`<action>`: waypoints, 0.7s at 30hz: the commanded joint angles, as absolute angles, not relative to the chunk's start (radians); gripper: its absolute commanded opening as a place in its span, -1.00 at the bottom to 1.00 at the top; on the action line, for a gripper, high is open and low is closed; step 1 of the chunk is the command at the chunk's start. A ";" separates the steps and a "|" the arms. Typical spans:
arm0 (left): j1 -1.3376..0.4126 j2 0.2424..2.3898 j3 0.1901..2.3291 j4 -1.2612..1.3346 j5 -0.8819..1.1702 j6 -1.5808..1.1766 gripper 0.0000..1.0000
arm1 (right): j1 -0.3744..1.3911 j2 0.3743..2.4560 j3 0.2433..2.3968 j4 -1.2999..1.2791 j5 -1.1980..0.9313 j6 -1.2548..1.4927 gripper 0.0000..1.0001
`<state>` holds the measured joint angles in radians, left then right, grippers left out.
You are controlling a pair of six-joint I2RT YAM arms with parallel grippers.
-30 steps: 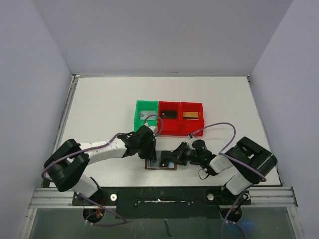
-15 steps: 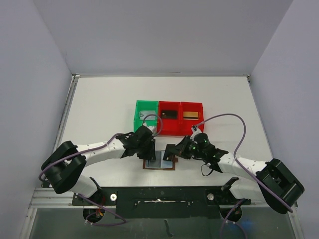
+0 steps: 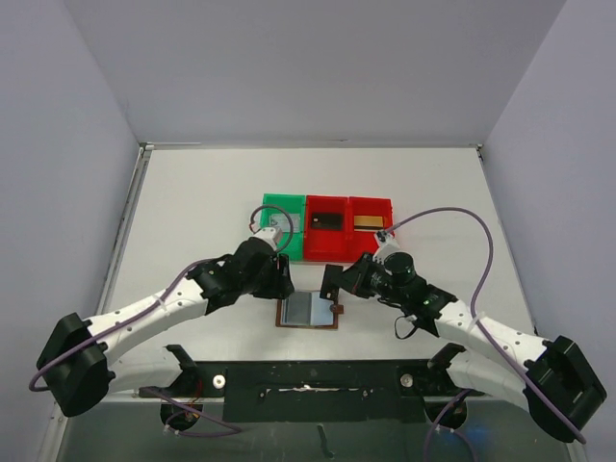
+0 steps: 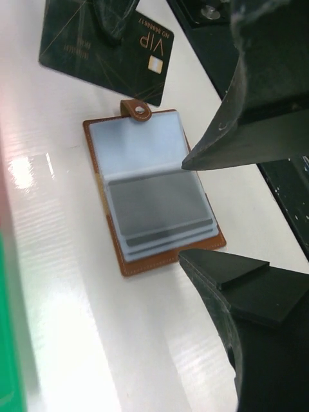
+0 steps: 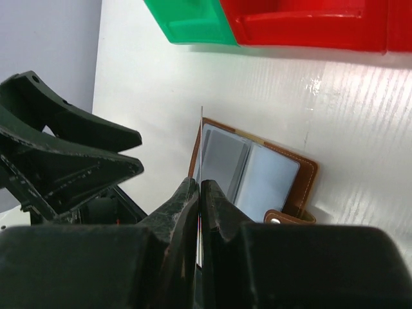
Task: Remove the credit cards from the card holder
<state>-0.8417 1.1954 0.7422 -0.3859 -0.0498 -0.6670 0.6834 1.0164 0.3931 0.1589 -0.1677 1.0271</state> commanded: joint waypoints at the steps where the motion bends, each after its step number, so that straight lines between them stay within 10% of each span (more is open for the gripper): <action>1: -0.796 1.088 0.818 -0.467 -0.169 -0.621 0.05 | 0.693 0.941 0.450 0.163 -0.134 0.928 -1.00; 13: -0.555 0.907 0.857 -0.545 -0.265 -0.463 0.56 | 0.693 0.811 0.513 0.160 0.004 0.644 -1.00; 21: -0.106 0.962 0.871 -0.519 0.096 -0.359 0.85 | 0.695 0.818 0.599 0.110 -0.003 0.304 -1.00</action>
<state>-0.2897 0.9508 0.8345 -0.5495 -0.0887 -0.4362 0.6888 0.8234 0.5098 0.0914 -0.0319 0.5266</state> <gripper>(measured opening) 0.924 0.040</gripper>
